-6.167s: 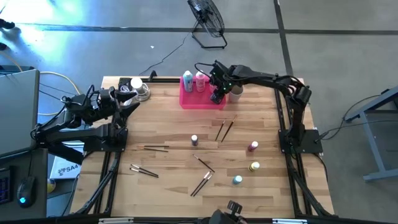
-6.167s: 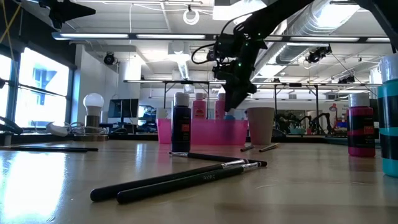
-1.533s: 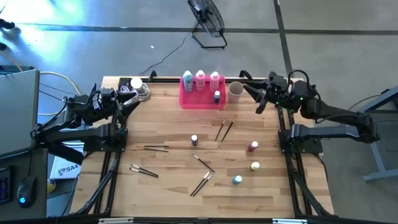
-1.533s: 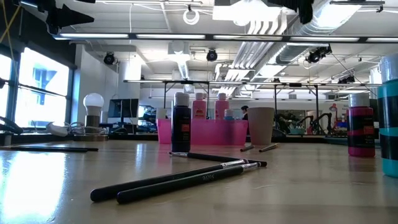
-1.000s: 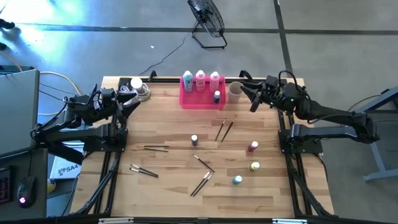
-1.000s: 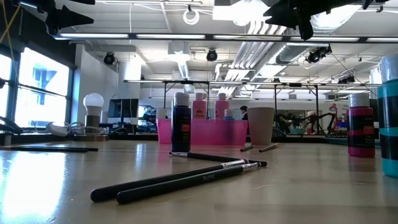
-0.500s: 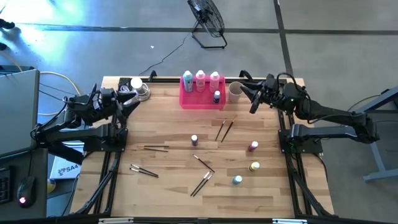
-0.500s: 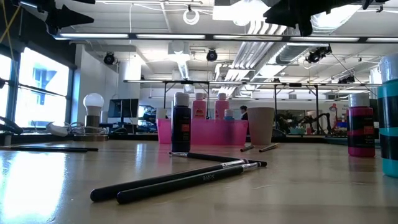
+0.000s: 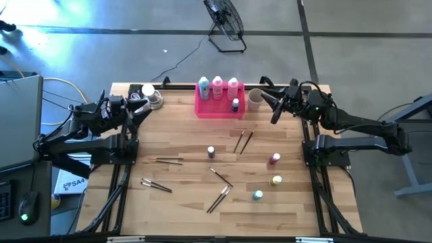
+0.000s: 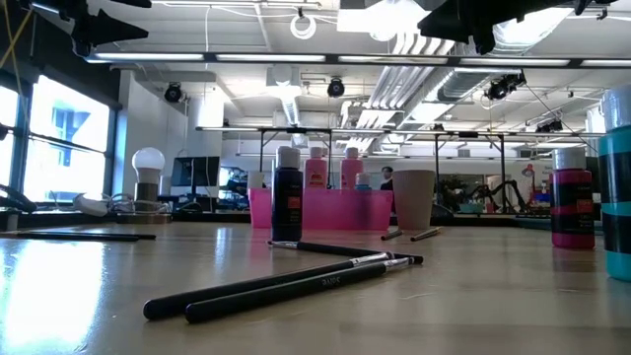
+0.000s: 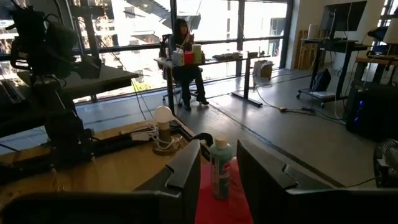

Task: Pick & Place Paint Supplies
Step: Put the orange paintbrush into the white cup

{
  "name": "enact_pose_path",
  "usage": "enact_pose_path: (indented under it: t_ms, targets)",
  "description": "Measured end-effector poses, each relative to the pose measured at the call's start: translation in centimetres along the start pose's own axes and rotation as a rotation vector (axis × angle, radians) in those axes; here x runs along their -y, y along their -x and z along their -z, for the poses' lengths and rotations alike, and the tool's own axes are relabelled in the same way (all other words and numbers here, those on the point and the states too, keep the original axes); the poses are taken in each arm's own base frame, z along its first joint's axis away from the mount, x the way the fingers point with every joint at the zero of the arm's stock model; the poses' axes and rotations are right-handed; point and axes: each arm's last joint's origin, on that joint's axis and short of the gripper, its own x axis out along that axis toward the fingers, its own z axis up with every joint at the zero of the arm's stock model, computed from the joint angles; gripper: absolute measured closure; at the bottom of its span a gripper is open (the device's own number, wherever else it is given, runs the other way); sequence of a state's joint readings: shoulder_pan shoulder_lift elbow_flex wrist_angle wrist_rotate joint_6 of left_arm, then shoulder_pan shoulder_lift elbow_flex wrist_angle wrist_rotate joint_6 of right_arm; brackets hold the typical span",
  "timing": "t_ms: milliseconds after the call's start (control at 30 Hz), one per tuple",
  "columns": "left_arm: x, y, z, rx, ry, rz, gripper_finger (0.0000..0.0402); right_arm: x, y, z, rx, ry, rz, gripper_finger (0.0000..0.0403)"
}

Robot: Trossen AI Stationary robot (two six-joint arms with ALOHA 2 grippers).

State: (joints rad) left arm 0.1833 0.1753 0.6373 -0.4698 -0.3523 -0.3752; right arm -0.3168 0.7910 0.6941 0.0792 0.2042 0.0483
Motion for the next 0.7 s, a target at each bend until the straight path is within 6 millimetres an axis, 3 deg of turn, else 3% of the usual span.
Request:
enact_pose_path:
  t_ms: [133, 300, 467, 700]
  targets:
    - [0.0, 0.0, -0.1, 0.006, 0.003, 0.003, 0.0130, 0.0, 0.0, -0.1, 0.009, -0.042, -0.003, 0.0305]
    - [0.1, 0.0, -0.4, 0.037, 0.038, 0.013, 0.0130, -0.2, 0.0, -0.6, 0.057, -0.296, -0.084, 0.0305]
    - [0.2, 0.0, -0.5, 0.050, 0.046, 0.019, 0.0130, -0.6, 0.1, -0.7, 0.032, -0.371, -0.221, 0.0305]
    - [0.1, 0.0, -0.5, 0.061, 0.007, -0.011, 0.0130, -0.7, -0.6, -1.6, 0.129, -0.670, -0.221, 0.0305]
